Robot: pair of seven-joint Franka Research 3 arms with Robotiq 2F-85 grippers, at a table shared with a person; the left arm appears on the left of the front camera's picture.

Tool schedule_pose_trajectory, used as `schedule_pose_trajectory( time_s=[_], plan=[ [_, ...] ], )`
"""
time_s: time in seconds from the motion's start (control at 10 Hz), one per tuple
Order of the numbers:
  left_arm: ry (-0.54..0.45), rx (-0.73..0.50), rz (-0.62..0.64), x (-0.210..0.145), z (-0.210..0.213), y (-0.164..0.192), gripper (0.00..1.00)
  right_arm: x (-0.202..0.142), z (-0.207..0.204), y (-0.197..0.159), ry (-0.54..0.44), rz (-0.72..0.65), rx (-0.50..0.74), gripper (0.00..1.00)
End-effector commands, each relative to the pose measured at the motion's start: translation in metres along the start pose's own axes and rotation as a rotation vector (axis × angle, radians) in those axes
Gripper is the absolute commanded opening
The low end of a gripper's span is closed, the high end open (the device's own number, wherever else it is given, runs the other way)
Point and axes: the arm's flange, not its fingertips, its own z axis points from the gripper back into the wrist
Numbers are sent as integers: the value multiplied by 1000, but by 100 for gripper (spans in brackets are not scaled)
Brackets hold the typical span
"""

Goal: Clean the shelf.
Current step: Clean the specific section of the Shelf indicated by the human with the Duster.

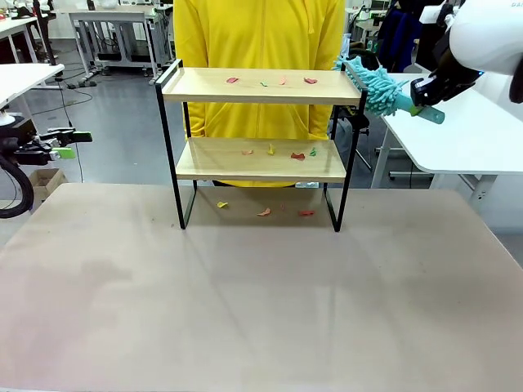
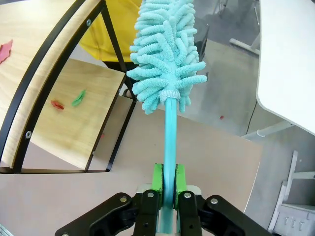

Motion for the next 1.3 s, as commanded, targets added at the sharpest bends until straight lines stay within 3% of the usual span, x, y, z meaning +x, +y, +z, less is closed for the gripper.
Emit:
schedule_pose_trajectory(
  time_s=[0.0, 0.1, 0.4, 0.8, 1.2],
  plan=[
    [-1, 1, -10, 3, 0, -1, 100, 2, 3, -1, -7, 5, -5, 0],
    [-1, 1, -10, 3, 0, -1, 100, 0, 0, 0, 0, 0, 0, 13],
    [-1, 1, -10, 3, 0, -1, 100, -28, 47, -42, 130, 83, -94, 13],
    [-1, 1, -10, 3, 0, -1, 100, -66, 84, -67, 536, 281, -93, 13],
    [-1, 1, -10, 3, 0, -1, 100, -118, 106, -30, 788, 599, 187, 13]
  ],
)
